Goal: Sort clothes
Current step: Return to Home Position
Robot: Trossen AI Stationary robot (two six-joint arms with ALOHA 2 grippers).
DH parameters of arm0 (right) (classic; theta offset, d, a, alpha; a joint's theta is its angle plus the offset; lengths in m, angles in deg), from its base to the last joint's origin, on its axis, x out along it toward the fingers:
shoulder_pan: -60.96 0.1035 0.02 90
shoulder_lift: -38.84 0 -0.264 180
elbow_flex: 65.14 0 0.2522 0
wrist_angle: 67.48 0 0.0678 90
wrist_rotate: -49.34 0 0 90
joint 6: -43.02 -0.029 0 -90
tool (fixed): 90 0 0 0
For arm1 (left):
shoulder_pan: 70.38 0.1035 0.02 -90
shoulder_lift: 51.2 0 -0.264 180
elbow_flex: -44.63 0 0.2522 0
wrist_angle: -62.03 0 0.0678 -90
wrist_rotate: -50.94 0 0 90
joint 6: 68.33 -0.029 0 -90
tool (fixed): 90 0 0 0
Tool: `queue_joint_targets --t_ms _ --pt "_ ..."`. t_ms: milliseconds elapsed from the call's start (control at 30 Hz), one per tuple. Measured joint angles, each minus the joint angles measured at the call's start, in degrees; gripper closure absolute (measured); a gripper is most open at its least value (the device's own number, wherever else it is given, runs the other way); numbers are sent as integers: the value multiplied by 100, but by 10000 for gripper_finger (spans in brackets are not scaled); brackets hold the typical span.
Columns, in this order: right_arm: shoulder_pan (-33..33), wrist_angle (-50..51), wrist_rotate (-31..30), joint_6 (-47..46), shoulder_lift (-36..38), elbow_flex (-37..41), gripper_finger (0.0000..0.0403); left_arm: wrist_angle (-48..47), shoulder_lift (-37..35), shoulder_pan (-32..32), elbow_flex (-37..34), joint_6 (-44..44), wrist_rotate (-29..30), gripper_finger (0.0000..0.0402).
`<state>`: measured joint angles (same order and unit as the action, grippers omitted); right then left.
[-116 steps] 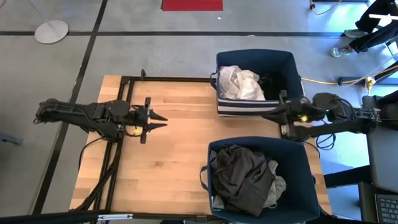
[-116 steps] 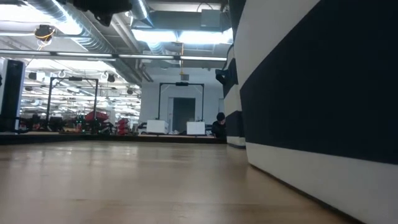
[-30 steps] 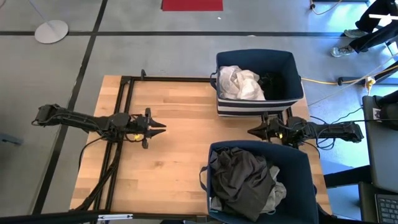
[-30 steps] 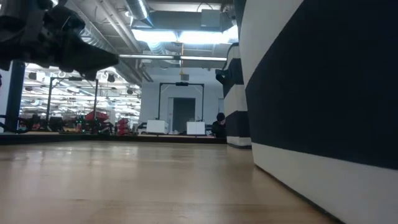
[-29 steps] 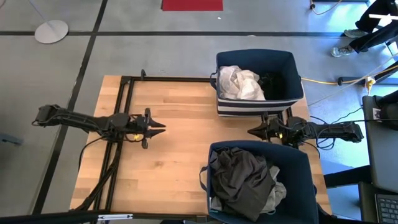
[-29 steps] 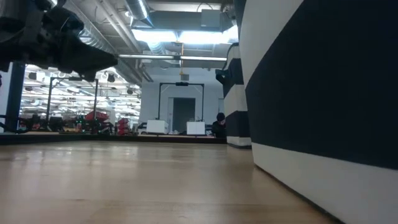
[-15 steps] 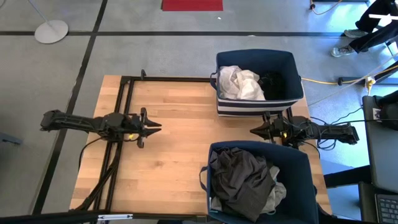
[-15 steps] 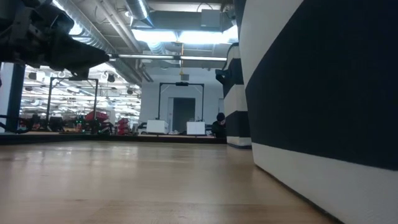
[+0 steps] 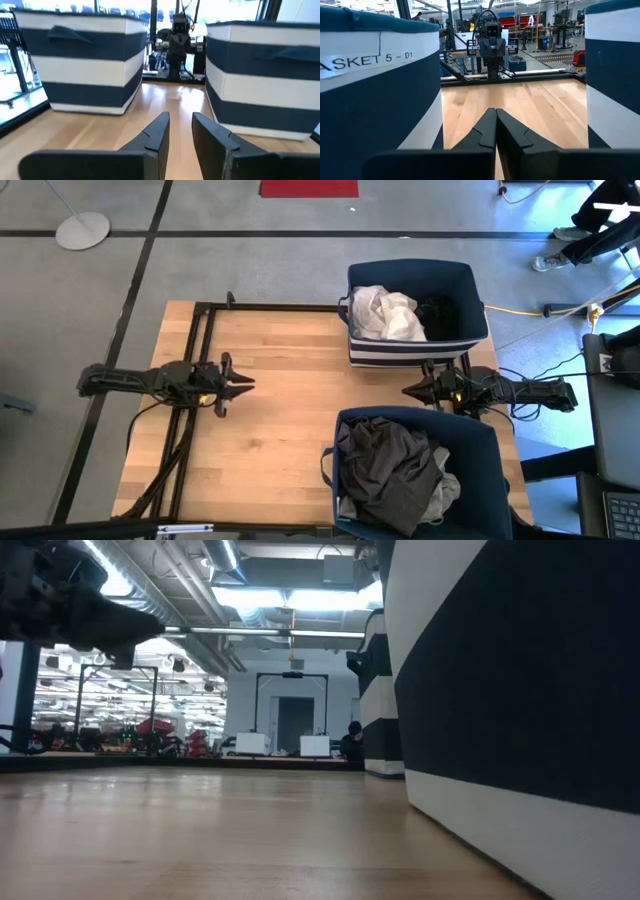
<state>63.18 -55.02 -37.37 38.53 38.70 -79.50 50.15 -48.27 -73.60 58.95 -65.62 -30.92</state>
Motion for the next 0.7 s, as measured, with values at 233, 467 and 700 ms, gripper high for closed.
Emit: queue_joint_targets --t_ms 233,467,700 --pt "0 24 -92 42 0 8 391 -1 -185 0 0 -176 1 329" --pt "0 52 -286 -24 -190 11 391 -1 -167 0 0 -194 1 329" --pt "0 28 -313 -26 -190 13 391 -1 -167 0 0 -160 1 329"
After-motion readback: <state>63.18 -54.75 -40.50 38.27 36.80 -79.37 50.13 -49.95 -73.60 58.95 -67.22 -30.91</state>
